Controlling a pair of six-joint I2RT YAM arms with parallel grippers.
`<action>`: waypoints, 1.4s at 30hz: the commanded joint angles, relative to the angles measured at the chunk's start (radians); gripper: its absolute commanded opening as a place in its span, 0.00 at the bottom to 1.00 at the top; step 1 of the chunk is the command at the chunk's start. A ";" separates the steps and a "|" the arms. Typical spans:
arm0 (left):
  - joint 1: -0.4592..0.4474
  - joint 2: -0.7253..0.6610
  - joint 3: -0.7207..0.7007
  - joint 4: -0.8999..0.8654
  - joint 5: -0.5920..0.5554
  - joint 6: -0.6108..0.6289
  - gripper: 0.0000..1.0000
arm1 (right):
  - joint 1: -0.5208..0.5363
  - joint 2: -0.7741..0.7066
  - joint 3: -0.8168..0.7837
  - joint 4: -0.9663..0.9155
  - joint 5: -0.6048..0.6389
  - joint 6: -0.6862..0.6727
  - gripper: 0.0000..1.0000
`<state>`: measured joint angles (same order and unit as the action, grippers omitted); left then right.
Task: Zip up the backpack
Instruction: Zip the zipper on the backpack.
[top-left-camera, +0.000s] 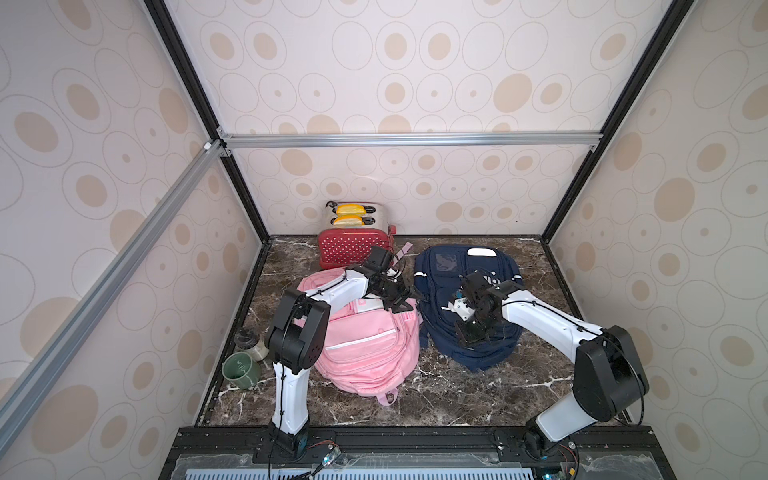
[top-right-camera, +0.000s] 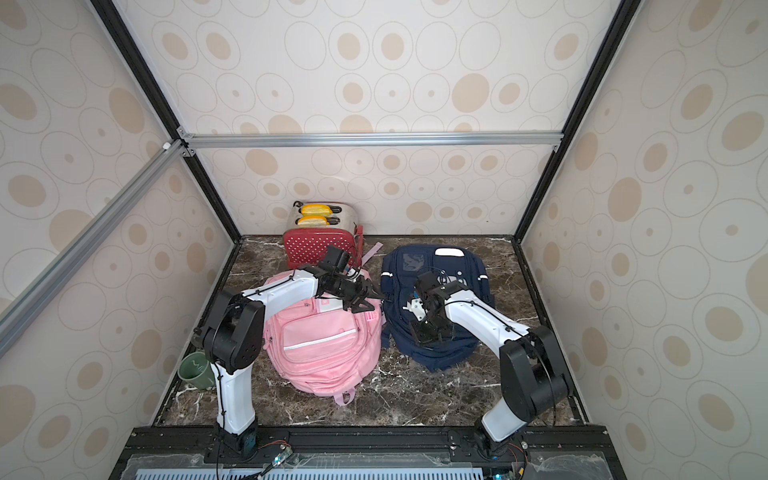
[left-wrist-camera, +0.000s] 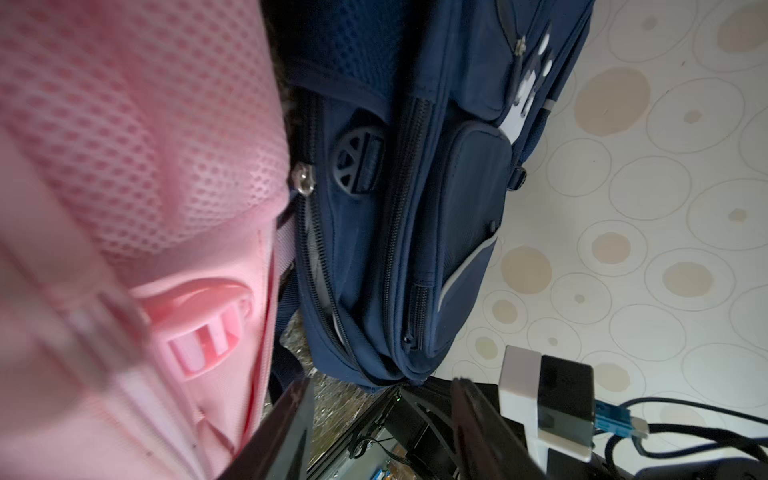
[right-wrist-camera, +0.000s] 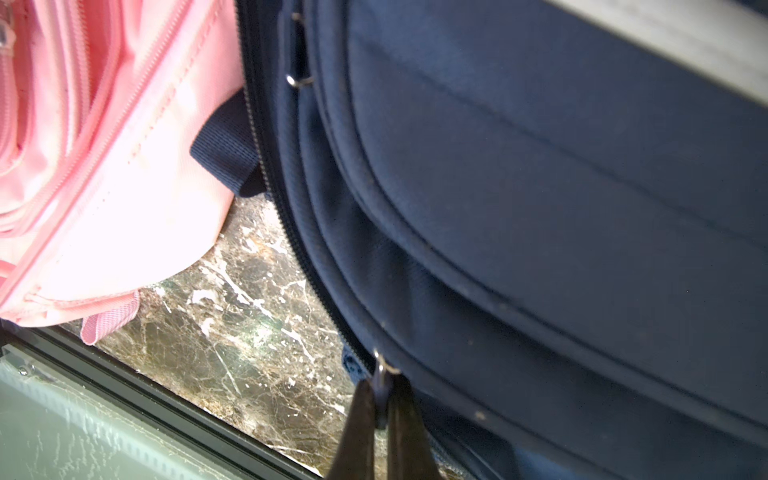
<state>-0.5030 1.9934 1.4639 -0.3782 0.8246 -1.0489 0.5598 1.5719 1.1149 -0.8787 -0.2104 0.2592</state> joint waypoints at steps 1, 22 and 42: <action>-0.032 -0.018 0.000 0.064 0.014 -0.087 0.55 | 0.016 -0.021 -0.012 0.017 -0.012 -0.029 0.00; -0.106 0.066 0.041 0.076 0.045 -0.160 0.43 | 0.039 -0.022 0.109 -0.008 -0.004 -0.058 0.00; -0.070 0.119 0.075 0.039 0.051 -0.107 0.00 | 0.047 -0.059 -0.029 -0.066 0.143 -0.144 0.00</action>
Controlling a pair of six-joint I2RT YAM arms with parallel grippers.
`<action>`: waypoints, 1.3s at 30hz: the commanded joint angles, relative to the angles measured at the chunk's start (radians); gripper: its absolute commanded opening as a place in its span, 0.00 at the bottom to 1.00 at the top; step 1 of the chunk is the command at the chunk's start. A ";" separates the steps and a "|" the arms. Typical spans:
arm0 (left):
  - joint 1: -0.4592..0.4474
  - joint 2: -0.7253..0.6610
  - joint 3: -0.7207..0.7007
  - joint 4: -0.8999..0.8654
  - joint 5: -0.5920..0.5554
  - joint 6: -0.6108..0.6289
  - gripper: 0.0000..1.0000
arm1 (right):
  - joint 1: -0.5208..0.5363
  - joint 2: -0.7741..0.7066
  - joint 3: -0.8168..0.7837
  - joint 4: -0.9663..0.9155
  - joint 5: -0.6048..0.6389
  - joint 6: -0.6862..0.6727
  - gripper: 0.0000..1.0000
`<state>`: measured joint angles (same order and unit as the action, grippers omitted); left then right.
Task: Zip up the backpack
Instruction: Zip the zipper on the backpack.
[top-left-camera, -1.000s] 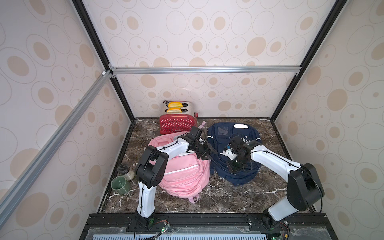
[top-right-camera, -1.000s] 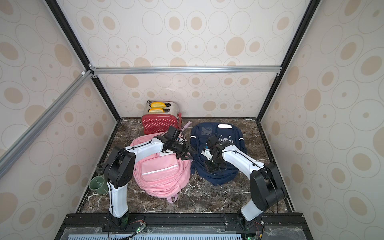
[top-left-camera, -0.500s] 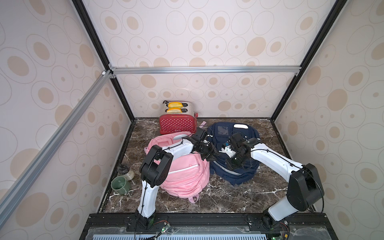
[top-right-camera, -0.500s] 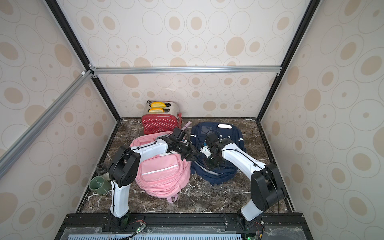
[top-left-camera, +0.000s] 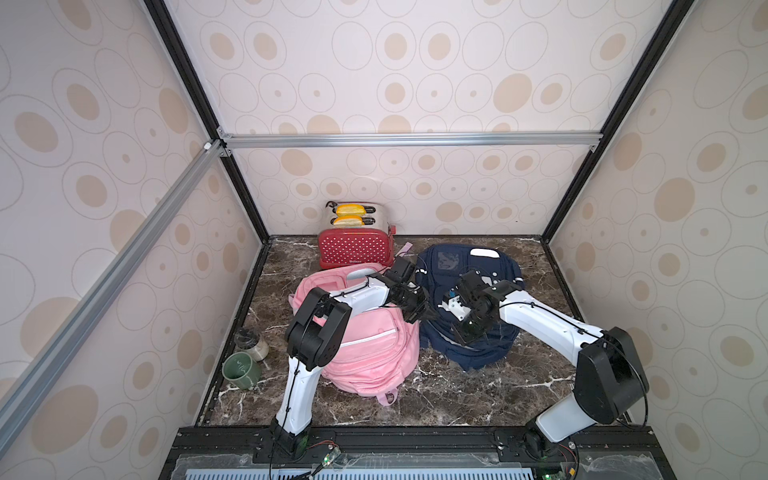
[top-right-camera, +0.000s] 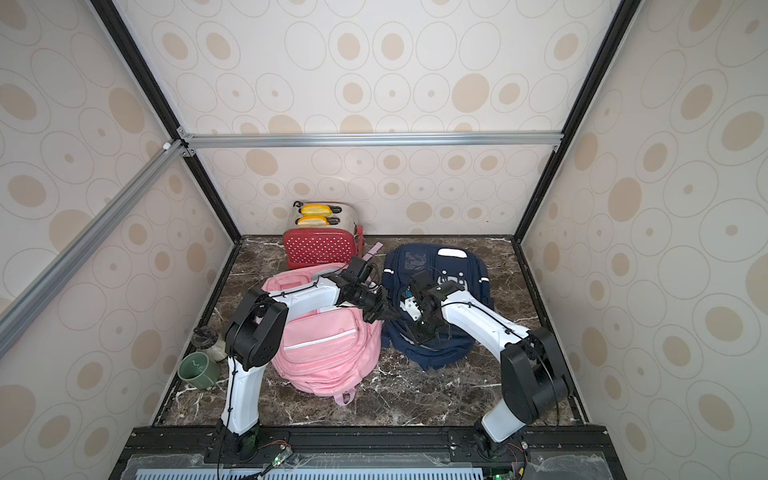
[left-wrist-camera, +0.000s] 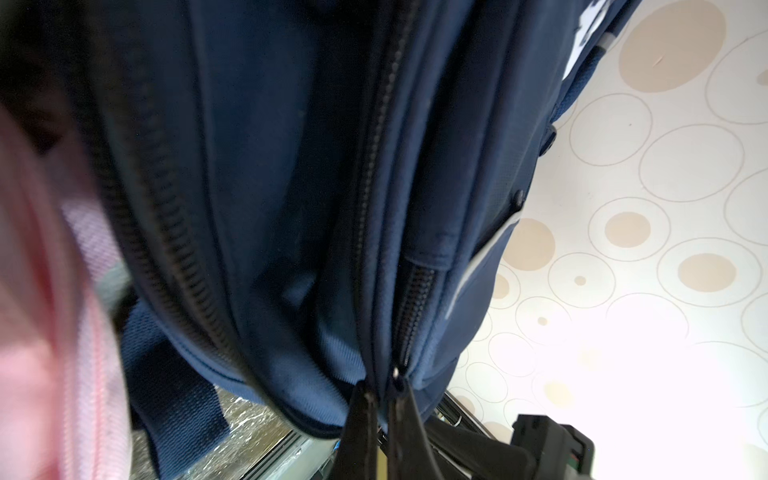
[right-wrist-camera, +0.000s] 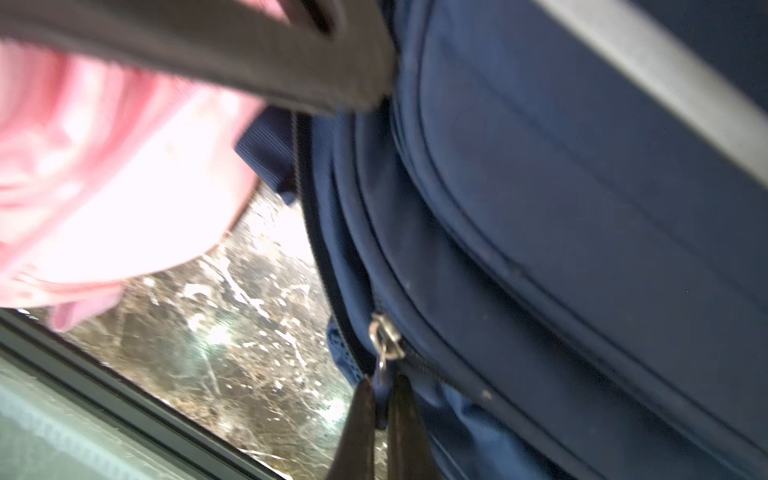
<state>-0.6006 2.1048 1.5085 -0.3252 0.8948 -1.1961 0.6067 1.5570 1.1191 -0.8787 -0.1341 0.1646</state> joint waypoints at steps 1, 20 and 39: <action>0.036 0.002 0.031 -0.025 -0.020 0.052 0.00 | -0.011 -0.045 -0.039 -0.071 0.074 -0.058 0.00; 0.125 -0.062 0.090 -0.048 0.031 0.064 0.00 | -0.289 -0.027 -0.025 -0.144 0.178 -0.204 0.00; 0.135 -0.061 0.101 -0.120 0.083 0.133 0.00 | -0.472 0.089 0.054 -0.004 0.315 -0.301 0.00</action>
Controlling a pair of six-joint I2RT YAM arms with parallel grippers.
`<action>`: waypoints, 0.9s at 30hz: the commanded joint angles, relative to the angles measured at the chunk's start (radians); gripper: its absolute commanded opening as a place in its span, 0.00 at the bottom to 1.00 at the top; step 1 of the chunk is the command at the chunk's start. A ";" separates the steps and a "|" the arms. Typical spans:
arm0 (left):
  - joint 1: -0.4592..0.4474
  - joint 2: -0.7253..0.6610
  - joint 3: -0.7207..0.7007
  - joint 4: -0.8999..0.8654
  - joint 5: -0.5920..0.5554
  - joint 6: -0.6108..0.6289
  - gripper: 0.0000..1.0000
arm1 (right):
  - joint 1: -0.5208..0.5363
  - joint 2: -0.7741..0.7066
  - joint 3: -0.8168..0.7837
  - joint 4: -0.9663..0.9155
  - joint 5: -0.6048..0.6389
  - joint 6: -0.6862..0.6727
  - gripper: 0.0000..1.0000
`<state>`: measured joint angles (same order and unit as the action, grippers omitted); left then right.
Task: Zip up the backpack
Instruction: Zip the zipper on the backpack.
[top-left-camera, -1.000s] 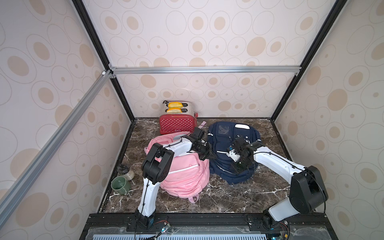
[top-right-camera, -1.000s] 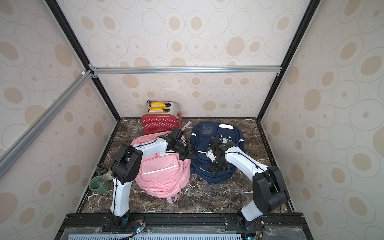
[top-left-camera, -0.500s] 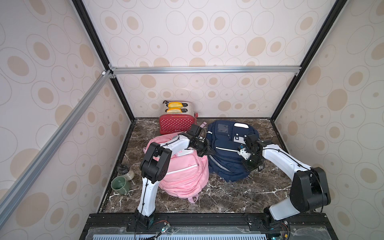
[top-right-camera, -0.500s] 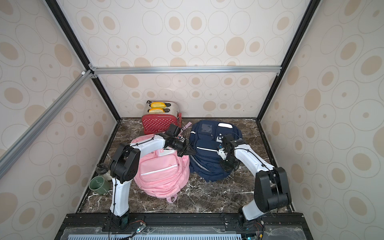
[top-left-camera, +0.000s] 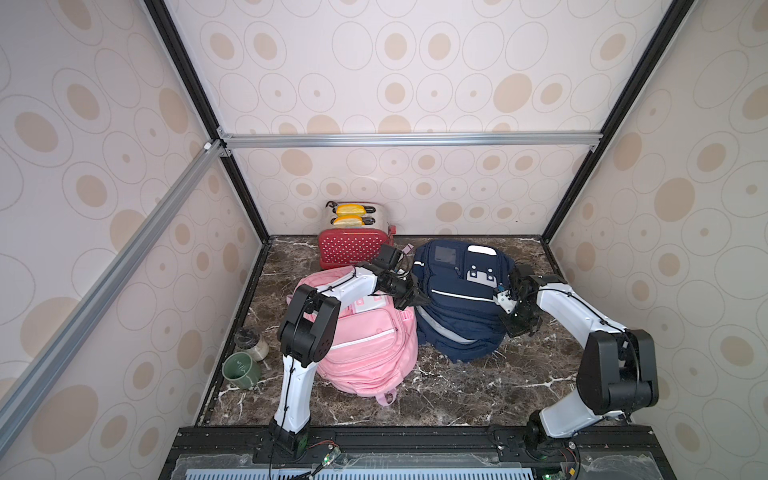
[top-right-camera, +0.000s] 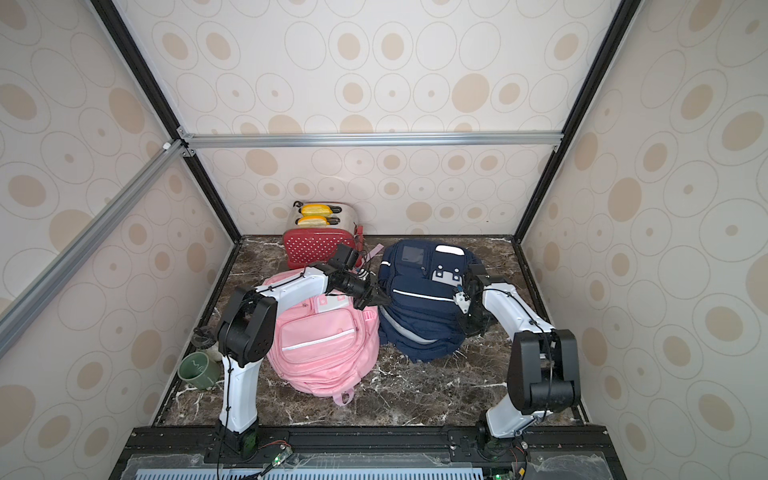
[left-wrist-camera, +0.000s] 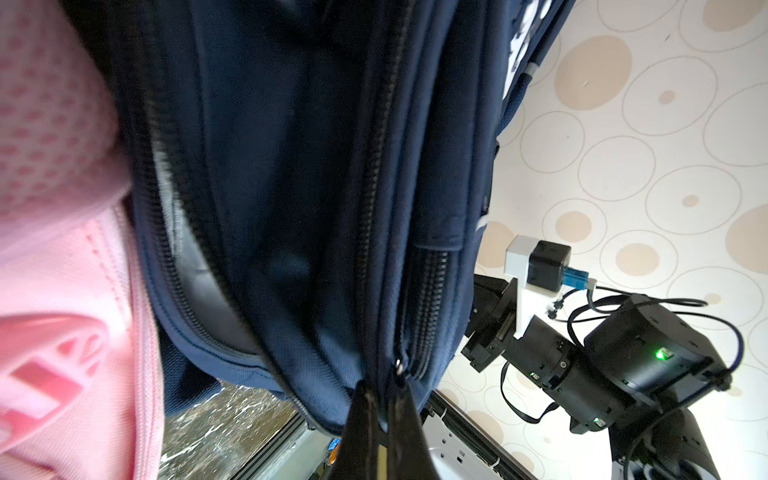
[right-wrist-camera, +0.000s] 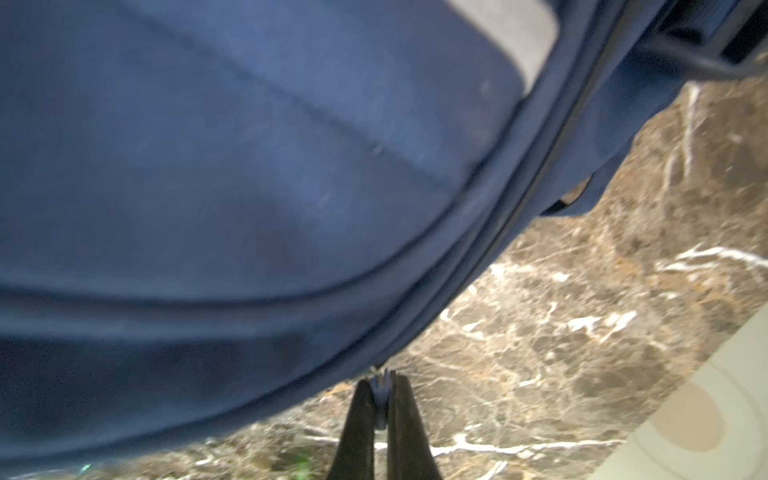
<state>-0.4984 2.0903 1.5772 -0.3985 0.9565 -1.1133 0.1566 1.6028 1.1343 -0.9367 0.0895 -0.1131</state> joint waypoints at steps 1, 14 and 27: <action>0.032 -0.050 0.029 -0.056 0.019 0.062 0.00 | -0.025 0.058 0.051 0.063 0.092 -0.023 0.00; 0.019 -0.092 0.011 -0.055 -0.050 0.049 0.26 | 0.043 -0.073 -0.006 0.119 -0.190 0.066 0.00; -0.122 -0.210 -0.120 0.214 -0.057 -0.248 0.49 | 0.078 -0.143 -0.037 0.094 -0.257 0.135 0.00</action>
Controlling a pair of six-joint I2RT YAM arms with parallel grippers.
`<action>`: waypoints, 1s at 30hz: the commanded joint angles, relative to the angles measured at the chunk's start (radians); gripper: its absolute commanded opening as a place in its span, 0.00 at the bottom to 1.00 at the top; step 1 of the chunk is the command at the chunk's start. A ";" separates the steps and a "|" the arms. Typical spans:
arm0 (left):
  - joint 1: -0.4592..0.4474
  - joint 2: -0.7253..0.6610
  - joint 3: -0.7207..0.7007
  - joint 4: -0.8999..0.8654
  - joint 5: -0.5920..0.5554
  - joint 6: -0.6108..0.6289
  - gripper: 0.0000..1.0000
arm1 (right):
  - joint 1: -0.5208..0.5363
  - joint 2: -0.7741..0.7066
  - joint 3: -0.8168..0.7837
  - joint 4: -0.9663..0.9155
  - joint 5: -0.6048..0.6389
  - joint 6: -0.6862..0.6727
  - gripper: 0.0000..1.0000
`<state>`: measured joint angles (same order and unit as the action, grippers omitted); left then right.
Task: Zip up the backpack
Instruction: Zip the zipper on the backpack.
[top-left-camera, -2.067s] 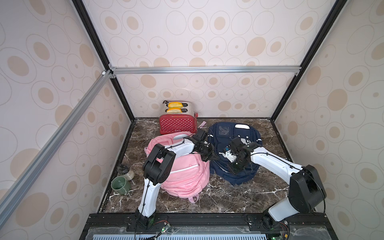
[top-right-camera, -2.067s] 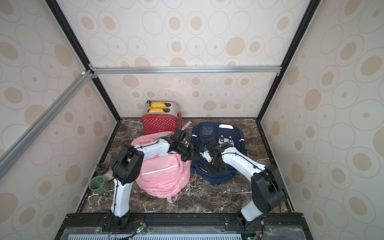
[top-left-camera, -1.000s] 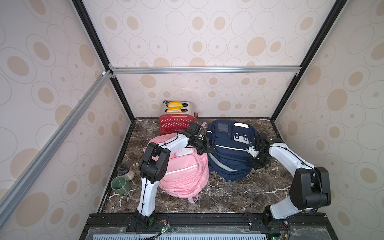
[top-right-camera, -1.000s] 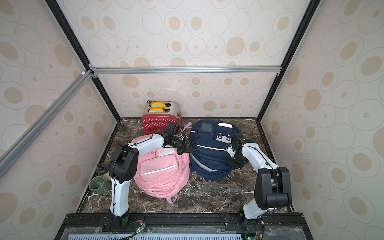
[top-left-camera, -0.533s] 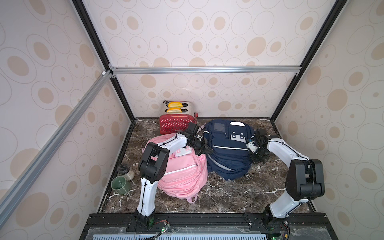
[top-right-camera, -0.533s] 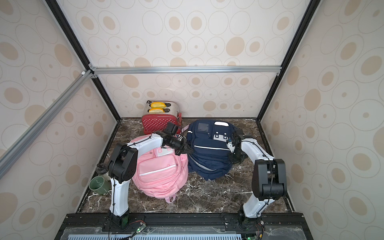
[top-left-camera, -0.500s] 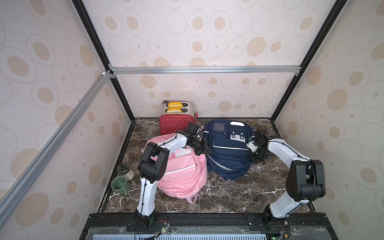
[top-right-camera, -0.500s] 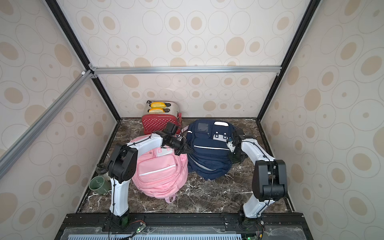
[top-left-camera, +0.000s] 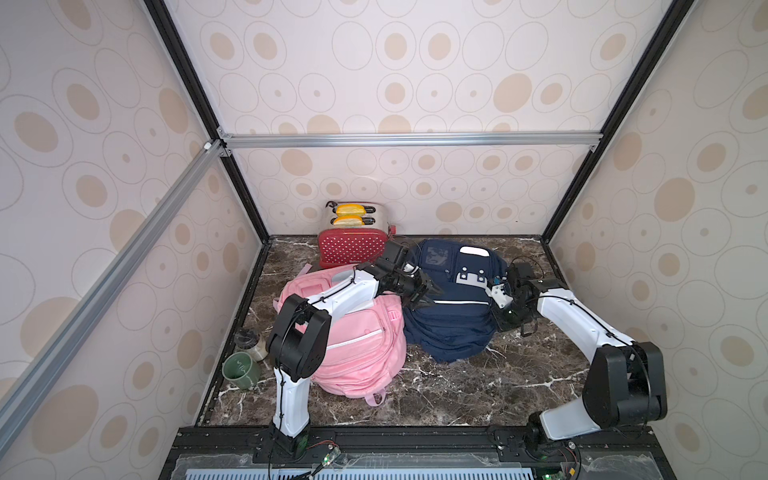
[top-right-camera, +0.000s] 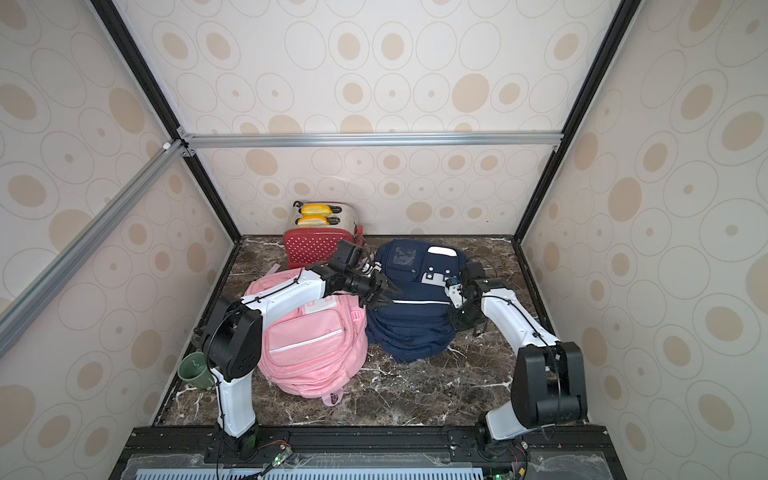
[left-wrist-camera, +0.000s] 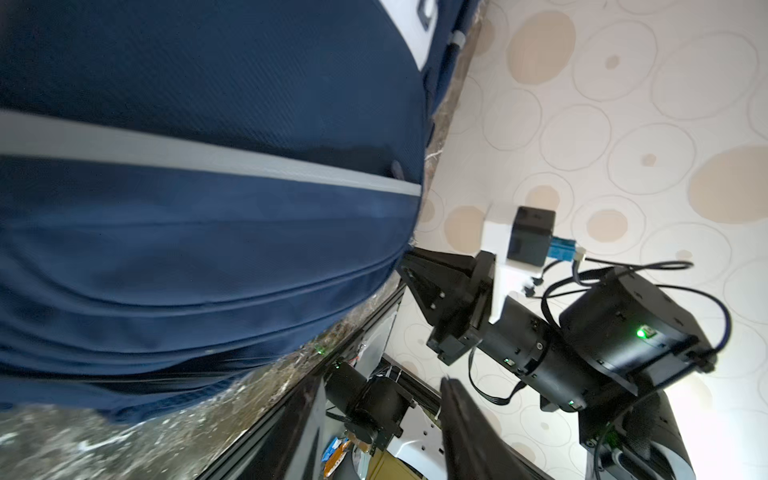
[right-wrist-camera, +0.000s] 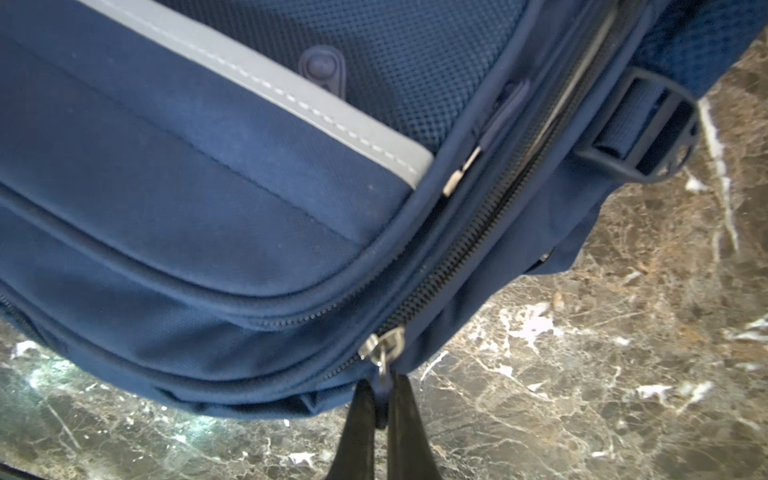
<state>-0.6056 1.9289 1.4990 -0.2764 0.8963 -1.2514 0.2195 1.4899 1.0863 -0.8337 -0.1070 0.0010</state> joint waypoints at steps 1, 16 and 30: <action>-0.021 -0.061 -0.065 0.105 0.001 -0.126 0.49 | 0.018 -0.031 0.021 -0.015 -0.057 0.021 0.00; -0.159 -0.030 -0.213 0.360 -0.077 -0.335 0.52 | 0.030 -0.101 -0.014 -0.024 -0.017 0.015 0.00; -0.166 0.080 -0.149 0.357 -0.076 -0.315 0.46 | 0.092 -0.118 -0.021 -0.042 -0.039 0.015 0.00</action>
<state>-0.7700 1.9892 1.3079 0.0658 0.8284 -1.5730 0.2729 1.3956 1.0706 -0.8543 -0.0982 0.0139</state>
